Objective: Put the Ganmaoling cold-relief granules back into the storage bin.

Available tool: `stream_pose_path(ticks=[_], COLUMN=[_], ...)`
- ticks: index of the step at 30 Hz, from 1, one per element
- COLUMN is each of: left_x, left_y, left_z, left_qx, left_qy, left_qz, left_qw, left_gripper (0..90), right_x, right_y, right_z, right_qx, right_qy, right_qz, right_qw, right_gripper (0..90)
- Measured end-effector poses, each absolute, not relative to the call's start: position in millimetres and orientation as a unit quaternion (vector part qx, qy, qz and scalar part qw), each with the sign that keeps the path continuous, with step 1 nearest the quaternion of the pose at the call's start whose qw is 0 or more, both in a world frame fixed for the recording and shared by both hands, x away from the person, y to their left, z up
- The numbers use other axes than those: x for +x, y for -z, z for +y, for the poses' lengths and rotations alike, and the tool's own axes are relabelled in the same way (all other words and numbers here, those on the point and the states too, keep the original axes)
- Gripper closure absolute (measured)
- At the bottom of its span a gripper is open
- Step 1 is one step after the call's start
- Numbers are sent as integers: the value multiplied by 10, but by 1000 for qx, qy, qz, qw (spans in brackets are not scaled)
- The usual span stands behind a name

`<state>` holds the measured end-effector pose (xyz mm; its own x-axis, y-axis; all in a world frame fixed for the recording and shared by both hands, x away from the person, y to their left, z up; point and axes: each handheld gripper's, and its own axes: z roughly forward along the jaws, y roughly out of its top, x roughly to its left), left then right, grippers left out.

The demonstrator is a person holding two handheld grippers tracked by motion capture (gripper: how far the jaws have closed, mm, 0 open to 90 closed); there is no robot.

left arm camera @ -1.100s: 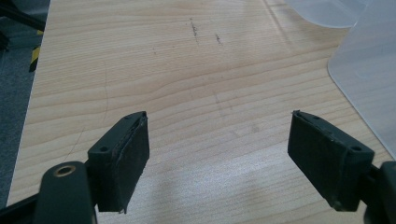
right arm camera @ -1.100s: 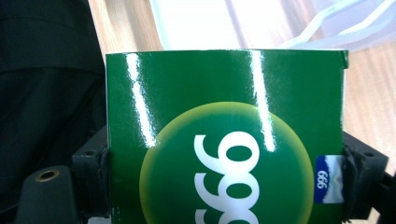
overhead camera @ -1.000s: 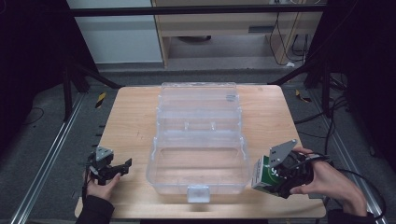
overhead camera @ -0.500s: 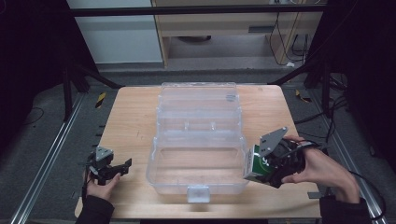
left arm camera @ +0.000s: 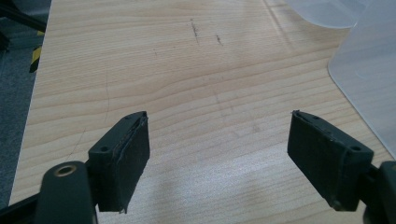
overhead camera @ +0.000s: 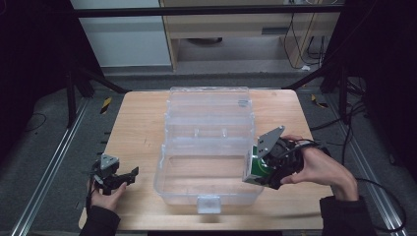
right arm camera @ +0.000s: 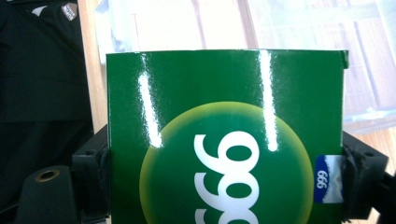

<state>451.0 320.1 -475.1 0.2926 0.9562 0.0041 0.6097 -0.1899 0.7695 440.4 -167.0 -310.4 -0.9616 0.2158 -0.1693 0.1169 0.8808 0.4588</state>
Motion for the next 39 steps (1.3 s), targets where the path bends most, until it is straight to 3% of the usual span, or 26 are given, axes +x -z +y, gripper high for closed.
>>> stream_pose_path(ticks=[24, 39], left_x=[4515, 4506], left_y=[4752, 4743], left_z=[3205, 3216], left_qx=[729, 727], left_qy=[-255, -257], left_qz=[537, 538], left_qw=[339, 341], left_gripper=[204, 204], right_x=[4701, 4688], right_y=[3305, 3529], right_z=[-1247, -1168], right_qx=[63, 59], right_qy=[-229, -188], right_qz=[967, 978], right_qw=[87, 74], right_gripper=[159, 159])
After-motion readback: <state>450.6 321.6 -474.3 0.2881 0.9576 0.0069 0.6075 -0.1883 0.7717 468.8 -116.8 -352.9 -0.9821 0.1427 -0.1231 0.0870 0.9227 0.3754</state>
